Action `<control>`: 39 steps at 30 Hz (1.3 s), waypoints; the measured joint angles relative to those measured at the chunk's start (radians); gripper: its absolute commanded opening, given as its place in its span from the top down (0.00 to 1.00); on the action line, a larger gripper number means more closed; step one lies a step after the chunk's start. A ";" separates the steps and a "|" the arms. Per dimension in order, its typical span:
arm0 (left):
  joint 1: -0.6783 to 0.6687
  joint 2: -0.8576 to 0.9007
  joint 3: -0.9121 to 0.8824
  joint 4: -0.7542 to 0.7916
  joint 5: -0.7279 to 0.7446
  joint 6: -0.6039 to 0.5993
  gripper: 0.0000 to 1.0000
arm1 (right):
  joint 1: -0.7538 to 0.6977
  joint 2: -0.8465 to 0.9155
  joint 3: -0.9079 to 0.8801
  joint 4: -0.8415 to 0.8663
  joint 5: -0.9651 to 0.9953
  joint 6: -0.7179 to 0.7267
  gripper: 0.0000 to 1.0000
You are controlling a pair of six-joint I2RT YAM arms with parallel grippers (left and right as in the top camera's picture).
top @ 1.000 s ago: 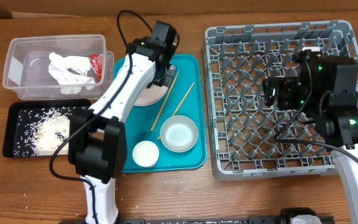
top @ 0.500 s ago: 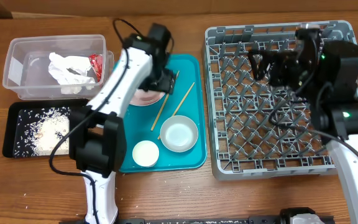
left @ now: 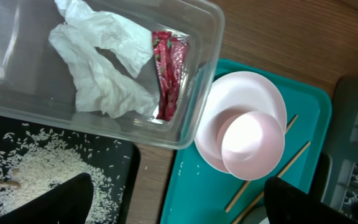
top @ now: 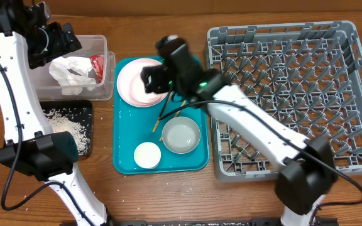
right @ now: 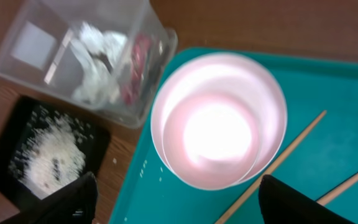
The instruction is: Sort waste into correct bins and load items into the dishwasher
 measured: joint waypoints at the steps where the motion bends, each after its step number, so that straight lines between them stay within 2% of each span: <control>1: 0.009 0.000 -0.010 0.003 0.000 0.004 0.10 | 0.009 0.023 0.000 -0.008 0.008 -0.001 0.25; 9: 0.012 0.000 -0.130 0.041 -0.001 0.008 0.10 | -0.010 0.182 0.004 0.130 0.053 0.043 0.44; 18: 0.012 0.000 -0.185 0.053 0.000 0.008 0.11 | -0.016 0.284 0.004 0.156 0.124 0.065 0.49; 21: 0.011 0.000 -0.185 0.059 0.000 0.008 0.11 | -0.025 0.293 0.004 0.158 0.134 0.065 0.47; 24: 0.009 0.000 -0.185 0.060 0.000 0.008 0.11 | -0.029 0.298 0.006 0.164 0.134 0.050 0.29; 26: 0.009 0.000 -0.185 0.067 -0.001 0.008 0.11 | -0.029 0.299 0.035 0.154 0.135 0.029 0.24; 34: -0.006 0.000 -0.186 0.078 -0.001 0.008 0.10 | -0.031 0.298 0.134 0.083 0.158 -0.025 0.25; 39: -0.006 0.000 -0.186 0.078 0.000 0.008 0.10 | -0.051 0.303 0.134 0.055 0.187 -0.026 0.33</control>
